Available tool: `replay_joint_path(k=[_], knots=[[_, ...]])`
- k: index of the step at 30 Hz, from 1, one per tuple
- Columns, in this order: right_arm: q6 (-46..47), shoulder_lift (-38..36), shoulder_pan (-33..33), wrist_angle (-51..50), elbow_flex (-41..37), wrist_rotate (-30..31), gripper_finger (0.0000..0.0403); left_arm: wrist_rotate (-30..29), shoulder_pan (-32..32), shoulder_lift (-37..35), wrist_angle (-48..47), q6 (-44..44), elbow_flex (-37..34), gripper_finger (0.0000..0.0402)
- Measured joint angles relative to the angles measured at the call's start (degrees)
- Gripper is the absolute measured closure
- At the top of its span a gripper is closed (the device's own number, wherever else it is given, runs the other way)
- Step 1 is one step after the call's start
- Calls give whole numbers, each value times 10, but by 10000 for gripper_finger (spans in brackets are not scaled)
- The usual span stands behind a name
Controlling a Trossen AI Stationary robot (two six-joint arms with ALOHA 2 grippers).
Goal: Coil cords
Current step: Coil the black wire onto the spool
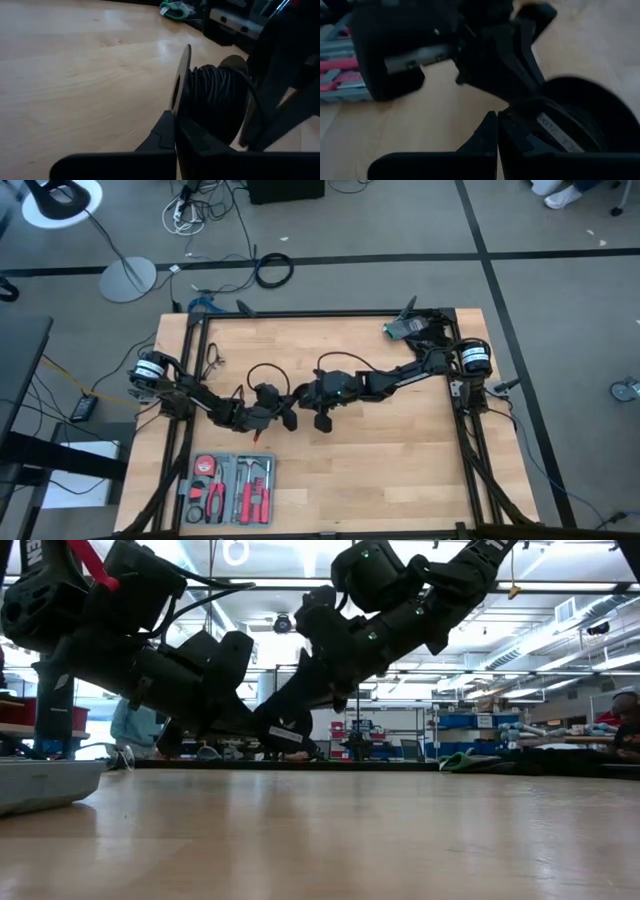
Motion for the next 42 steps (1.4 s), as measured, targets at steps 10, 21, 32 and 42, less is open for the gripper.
replay_joint_path(k=[10,21,32,42], knots=[[5,-1,14,8,-19,0,403,-9,0,1,9,0,0,401],[-27,0,20,65,-20,34,403,-22,0,0,22,2,0,401],[-50,0,11,101,-21,47,402,17,3,0,76,41,6,401],[-12,-1,10,28,-19,60,402,17,2,1,68,52,16,401]])
